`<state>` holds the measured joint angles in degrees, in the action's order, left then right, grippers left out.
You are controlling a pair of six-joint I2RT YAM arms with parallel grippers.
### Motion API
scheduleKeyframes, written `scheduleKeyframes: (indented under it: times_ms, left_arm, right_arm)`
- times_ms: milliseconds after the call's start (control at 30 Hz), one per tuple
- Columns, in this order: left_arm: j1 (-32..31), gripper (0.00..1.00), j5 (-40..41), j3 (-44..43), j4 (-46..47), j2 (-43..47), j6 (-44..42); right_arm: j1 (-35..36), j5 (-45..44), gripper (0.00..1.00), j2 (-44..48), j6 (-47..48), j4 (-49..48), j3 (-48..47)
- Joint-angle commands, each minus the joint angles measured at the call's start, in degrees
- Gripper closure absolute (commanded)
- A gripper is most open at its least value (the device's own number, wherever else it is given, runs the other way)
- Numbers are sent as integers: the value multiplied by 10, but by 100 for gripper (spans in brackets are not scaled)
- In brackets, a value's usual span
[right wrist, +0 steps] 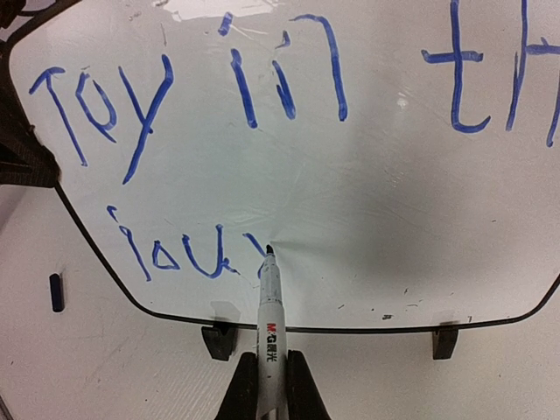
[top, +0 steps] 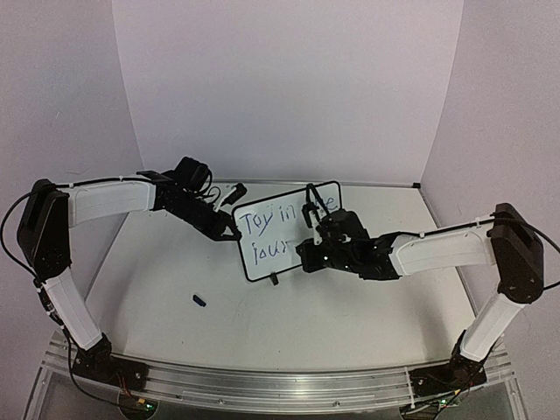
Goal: Write a sentence on the whiteboard
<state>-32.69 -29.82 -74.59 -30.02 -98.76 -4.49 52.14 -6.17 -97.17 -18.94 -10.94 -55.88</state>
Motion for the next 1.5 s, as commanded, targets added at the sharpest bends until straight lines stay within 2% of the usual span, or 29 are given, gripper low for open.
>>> scheduleKeyframes:
  times_ms: [0,633,967,1467]
  left_arm:
    - [-6,100,33,-7,-21,-17,-3]
    - [-6,100,33,-7,-21,-17,-3]
    - [-6,100,34,-7,-21,-18,-3]
    - [-6,100,33,-8,-22,-20,-3]
  right_arm:
    - [-3,-14,100,-1,-2,-7,-19]
    - [-8,-44,100,-1,-25,-3,-16]
    - [-8,-2,100,-14,-3,-6,-28]
    - [-8,5,100,-30,-24,-5,-9]
